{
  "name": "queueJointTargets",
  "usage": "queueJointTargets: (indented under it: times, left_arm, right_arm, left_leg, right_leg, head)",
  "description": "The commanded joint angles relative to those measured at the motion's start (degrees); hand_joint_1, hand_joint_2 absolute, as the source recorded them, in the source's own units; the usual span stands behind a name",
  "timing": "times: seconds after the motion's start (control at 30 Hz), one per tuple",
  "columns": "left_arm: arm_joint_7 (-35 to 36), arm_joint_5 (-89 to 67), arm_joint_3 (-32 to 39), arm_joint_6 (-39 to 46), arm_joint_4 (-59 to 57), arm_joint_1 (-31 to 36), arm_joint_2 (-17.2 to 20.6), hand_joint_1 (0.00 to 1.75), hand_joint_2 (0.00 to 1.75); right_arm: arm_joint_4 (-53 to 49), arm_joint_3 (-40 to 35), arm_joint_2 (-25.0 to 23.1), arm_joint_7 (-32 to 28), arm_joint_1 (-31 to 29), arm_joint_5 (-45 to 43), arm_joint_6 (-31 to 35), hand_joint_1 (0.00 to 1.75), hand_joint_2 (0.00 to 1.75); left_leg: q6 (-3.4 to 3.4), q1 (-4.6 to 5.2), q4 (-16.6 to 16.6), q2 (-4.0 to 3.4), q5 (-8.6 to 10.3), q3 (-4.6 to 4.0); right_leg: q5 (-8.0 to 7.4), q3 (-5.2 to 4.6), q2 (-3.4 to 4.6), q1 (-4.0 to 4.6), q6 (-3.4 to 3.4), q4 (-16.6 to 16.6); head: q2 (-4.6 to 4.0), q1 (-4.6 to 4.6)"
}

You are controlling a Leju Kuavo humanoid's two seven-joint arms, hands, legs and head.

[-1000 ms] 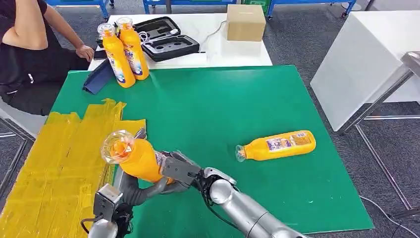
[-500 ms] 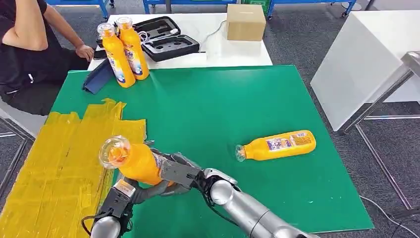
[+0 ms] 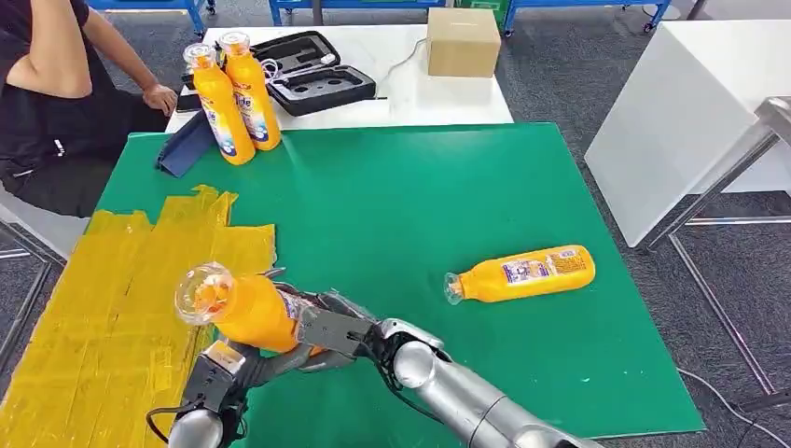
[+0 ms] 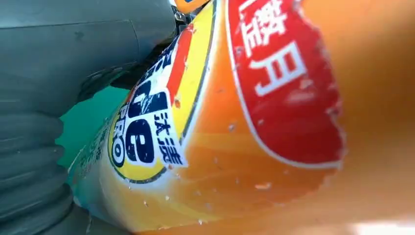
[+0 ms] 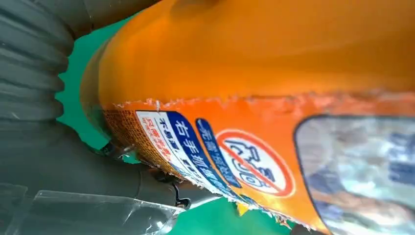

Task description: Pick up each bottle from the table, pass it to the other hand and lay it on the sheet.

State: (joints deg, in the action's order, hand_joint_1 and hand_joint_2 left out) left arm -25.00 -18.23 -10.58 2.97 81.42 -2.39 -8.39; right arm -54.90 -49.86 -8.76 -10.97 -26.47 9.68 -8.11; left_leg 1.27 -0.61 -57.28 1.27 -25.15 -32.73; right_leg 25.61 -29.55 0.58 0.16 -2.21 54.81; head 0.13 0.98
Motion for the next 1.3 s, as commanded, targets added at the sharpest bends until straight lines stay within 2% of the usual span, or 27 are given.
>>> queueJointTargets:
  times: [0.03,0.2,0.23,0.27,0.33,0.43,0.47,0.67,0.7,0.87,0.97,1.03,1.1,1.13,1.17,1.2,1.23,1.3]
  left_arm:
    - [0.0,3.7,4.0,-0.6,0.2,-0.9,1.0,1.75,1.75]
    - [1.8,-7.6,11.4,8.9,3.2,-0.5,3.0,1.75,1.75]
    - [3.5,-15.8,13.5,15.4,2.0,0.4,3.8,1.75,1.75]
    - [3.1,-15.9,14.8,15.1,1.4,0.9,4.1,1.75,1.75]
    - [7.8,-31.5,18.8,25.7,-3.4,1.9,6.4,1.75,1.75]
    - [10.1,-41.4,22.4,31.0,-9.2,2.1,8.4,1.75,1.75]
    - [12.7,-47.7,23.7,33.9,-12.5,2.3,9.4,1.75,1.75]
    - [18.8,-60.9,28.2,37.0,-24.0,3.8,12.0,1.75,1.75]
    - [21.4,-65.2,29.2,37.0,-26.3,3.9,12.5,1.75,1.75]
    - [25.3,-71.8,30.9,37.0,-34.3,5.4,14.8,1.75,1.75]
    - [23.1,-71.8,30.1,36.6,-40.2,7.1,15.3,1.75,1.75]
    - [23.2,-71.8,30.1,36.8,-40.3,7.1,15.2,1.75,1.75]
    - [20.4,-70.2,29.1,34.2,-41.3,7.4,15.2,1.75,1.75]
    - [19.6,-70.1,28.5,34.3,-41.2,7.3,15.2,0.0,1.75]
    - [13.9,-64.5,28.5,31.6,-41.2,7.5,14.8,0.0,0.0]
    - [12.5,-62.9,27.8,30.5,-40.2,7.1,14.7,0.0,0.0]
    - [5.9,-56.7,27.4,29.9,-38.2,6.3,14.0,0.0,0.0]
    - [6.3,-56.3,26.5,29.3,-35.9,5.2,13.8,0.0,0.0]
  right_arm:
    - [-2.5,-0.2,3.1,0.7,-2.2,5.3,7.5,0.0,0.0]
    - [-8.0,8.5,10.2,0.1,-1.9,7.9,7.0,0.0,0.0]
    - [-9.4,11.0,12.2,-0.2,-2.0,8.6,6.9,0.0,0.0]
    - [-10.1,12.6,13.0,-0.6,-2.0,9.0,5.5,0.0,0.0]
    - [-12.2,15.9,16.6,-1.2,-2.9,9.3,4.8,0.0,0.0]
    - [-13.8,19.2,20.0,-1.9,-3.4,9.4,2.1,0.0,0.0]
    - [-14.6,20.3,22.1,-2.3,-3.7,9.0,1.0,0.0,1.75]
    - [-17.7,23.8,29.7,-3.0,-3.4,8.4,-2.1,0.0,1.75]
    - [-19.3,24.1,32.7,-2.9,-2.7,7.8,-3.1,0.0,1.75]
    - [-23.7,27.7,41.1,-3.1,-0.8,4.1,-7.0,0.0,1.75]
    - [-25.6,29.7,46.2,-2.2,1.1,1.9,-9.8,0.0,1.75]
    - [-25.5,30.0,46.6,-2.3,1.3,1.7,-10.0,0.0,1.75]
    - [-26.5,30.3,49.8,-1.4,2.4,0.1,-11.5,0.0,1.75]
    - [-26.8,30.7,51.0,-1.3,3.0,-0.4,-12.1,0.0,1.75]
    - [-28.0,31.0,53.8,-0.6,4.4,-1.1,-13.1,0.0,1.75]
    - [-29.3,32.2,56.2,-0.8,6.3,-2.1,-13.5,0.0,1.75]
    - [-30.9,33.3,58.9,-0.1,8.6,-3.2,-14.3,0.0,1.75]
    - [-32.5,35.4,60.7,-0.4,11.0,-4.2,-14.5,0.0,1.75]
  left_leg:
    - [-0.02,0.02,0.0,-0.18,-0.05,0.07]
    - [0.0,0.01,0.0,0.03,0.01,-0.01]
    - [-0.01,0.01,0.0,0.03,0.01,-0.02]
    - [0.0,0.01,0.0,0.0,0.01,0.0]
    - [-0.01,0.01,0.0,0.04,0.04,-0.02]
    - [0.01,0.06,0.0,0.08,0.1,0.01]
    - [0.0,0.07,0.1,-0.02,0.09,0.04]
    - [0.0,0.13,0.1,0.06,0.07,0.1]
    - [0.01,0.12,0.0,0.04,0.05,0.09]
    - [0.01,0.21,0.0,0.05,0.05,0.1]
    - [0.01,0.28,0.1,0.26,0.08,0.16]
    - [0.02,0.38,0.1,0.41,0.13,0.21]
    - [0.01,0.45,0.3,0.15,0.14,0.44]
    - [0.06,0.59,0.3,0.31,0.12,0.58]
    - [0.03,0.65,0.5,0.33,0.21,0.61]
    - [0.05,0.67,0.5,0.42,0.19,0.74]
    - [0.14,0.78,0.6,0.57,0.19,0.88]
    - [0.23,0.79,0.7,0.72,0.25,0.87]
  right_leg:
    - [0.03,0.02,0.08,-0.01,0.01,0.0]
    - [0.03,-0.01,-0.14,0.0,-0.01,0.0]
    - [0.03,-0.02,-0.13,0.0,-0.01,0.0]
    - [0.03,0.0,-0.15,-0.01,-0.02,0.0]
    - [0.02,-0.01,-0.19,0.0,0.0,0.0]
    - [0.01,0.01,-0.22,-0.05,-0.03,0.0]
    - [0.0,0.01,-0.13,-0.06,-0.02,0.0]
    - [0.05,0.1,-0.24,-0.11,-0.06,0.0]
    - [0.04,0.07,-0.19,-0.09,-0.06,0.0]
    - [0.03,0.07,-0.18,-0.15,-0.06,0.0]
    - [0.09,0.17,-0.44,-0.24,-0.07,0.0]
    - [0.05,0.23,-0.57,-0.32,-0.06,0.0]
    - [-0.04,0.37,-0.38,-0.34,-0.03,-0.1]
    - [-0.01,0.54,-0.43,-0.43,-0.05,0.0]
    - [-0.07,0.52,-0.48,-0.5,-0.02,-0.1]
    - [-0.04,0.58,-0.52,-0.54,-0.01,0.0]
    - [0.02,0.65,-0.63,-0.67,-0.03,0.0]
    - [0.03,0.54,-0.78,-0.68,-0.04,0.0]
  head:
    - [0.0,-0.02]
    - [0.0,0.0]
    - [0.0,-0.02]
    - [0.0,0.0]
    - [0.0,0.0]
    - [0.0,-0.02]
    - [0.0,0.0]
    - [0.0,0.0]
    - [0.0,0.0]
    - [0.0,0.06]
    - [0.0,0.0]
    - [0.0,0.0]
    - [0.0,0.04]
    - [0.0,0.02]
    - [0.0,0.02]
    - [0.0,0.07]
    - [0.0,0.09]
    - [0.0,0.04]
